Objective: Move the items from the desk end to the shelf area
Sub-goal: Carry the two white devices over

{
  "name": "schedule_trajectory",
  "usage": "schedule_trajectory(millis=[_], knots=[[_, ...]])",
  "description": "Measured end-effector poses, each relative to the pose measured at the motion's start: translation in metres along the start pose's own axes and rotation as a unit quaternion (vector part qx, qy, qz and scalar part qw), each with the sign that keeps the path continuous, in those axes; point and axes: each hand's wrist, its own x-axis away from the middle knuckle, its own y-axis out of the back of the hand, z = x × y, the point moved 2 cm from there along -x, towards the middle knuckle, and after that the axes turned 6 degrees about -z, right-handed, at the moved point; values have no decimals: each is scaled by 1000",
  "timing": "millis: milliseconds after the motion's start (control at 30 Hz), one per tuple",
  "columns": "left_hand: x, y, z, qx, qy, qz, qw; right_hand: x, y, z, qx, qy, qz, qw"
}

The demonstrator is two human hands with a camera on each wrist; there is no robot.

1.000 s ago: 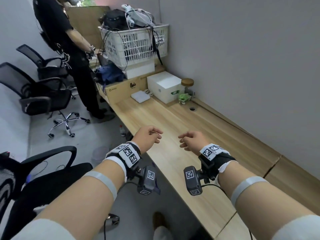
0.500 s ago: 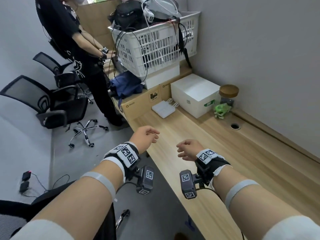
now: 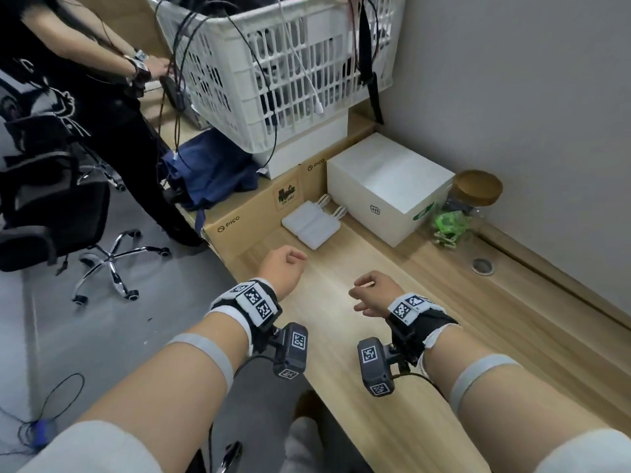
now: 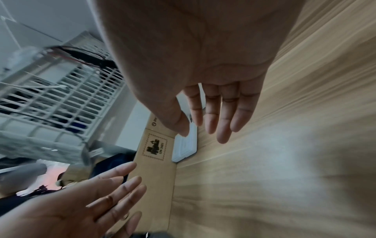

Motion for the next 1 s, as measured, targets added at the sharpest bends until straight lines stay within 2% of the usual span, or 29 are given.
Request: schedule_trajectory(millis=[133, 267, 400, 533, 700, 867, 1000], knots=[[-79, -4, 25, -23, 11, 27, 999, -55, -24, 19, 8, -35, -34, 999], [-141, -12, 47, -39, 37, 45, 998, -99, -48, 38, 33, -55, -39, 997], [-190, -21, 58, -66, 10, 83, 994, -146, -70, 58, 75, -52, -69, 993], [-228, -33, 63, -113, -49, 86, 989, -185, -83, 76, 93, -49, -111, 988], [-248, -43, 64, -300, -87, 120, 942, -216, -99, 89, 76, -111, -151, 979], [-251, -50, 62, -353, -104, 73, 927, -227, -107, 97, 144, -118, -172, 967], [-247, -51, 62, -372, -127, 44, 919, -233, -115, 87, 145, -161, -200, 956]])
